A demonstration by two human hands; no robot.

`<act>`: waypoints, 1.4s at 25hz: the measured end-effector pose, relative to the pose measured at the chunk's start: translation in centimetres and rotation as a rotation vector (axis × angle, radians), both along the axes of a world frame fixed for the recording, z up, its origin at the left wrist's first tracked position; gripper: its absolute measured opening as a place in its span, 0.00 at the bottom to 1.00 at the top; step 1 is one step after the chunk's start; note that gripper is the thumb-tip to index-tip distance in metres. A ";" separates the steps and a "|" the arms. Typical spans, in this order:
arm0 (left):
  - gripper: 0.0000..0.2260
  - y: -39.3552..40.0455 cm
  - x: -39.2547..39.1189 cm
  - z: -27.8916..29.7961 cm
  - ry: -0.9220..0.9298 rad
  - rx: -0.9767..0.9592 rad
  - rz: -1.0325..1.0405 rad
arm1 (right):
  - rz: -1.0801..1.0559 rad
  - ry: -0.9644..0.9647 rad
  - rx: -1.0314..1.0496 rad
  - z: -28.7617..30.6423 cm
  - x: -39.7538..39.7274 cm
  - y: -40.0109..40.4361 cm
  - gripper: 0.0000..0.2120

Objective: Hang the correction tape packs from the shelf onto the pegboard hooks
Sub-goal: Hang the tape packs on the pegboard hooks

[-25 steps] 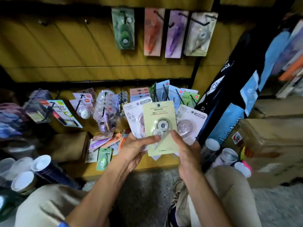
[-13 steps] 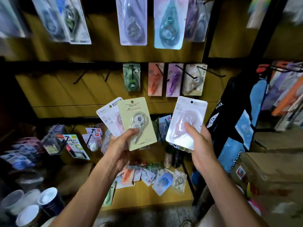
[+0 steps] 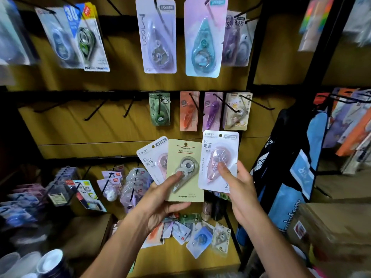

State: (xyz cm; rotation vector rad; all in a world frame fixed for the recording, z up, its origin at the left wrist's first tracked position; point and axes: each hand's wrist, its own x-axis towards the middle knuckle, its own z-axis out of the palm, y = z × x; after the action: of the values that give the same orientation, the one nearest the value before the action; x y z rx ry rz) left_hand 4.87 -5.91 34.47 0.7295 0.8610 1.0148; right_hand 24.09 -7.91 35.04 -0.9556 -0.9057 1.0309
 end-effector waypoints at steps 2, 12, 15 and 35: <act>0.26 -0.1 0.2 0.0 0.034 0.024 0.013 | 0.012 0.014 -0.017 -0.3 0.0 0.3 0.13; 0.13 0.4 -2.5 -0.8 0.058 0.089 0.098 | 0.177 0.086 -0.139 -2.0 -2.3 1.5 0.18; 0.17 0.7 -4.4 -1.2 0.069 0.039 0.106 | 0.172 0.087 -0.149 -2.8 -4.0 2.2 0.20; 0.09 2.1 -15.4 -2.0 0.062 0.106 0.536 | 0.243 -0.178 0.018 4.8 -18.1 3.5 0.08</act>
State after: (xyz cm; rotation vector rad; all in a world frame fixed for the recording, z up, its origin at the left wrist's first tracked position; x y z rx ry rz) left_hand -10.56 -3.85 32.45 0.6329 1.0927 1.5289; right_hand 6.03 -4.43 39.86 -0.9488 -1.2001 1.1528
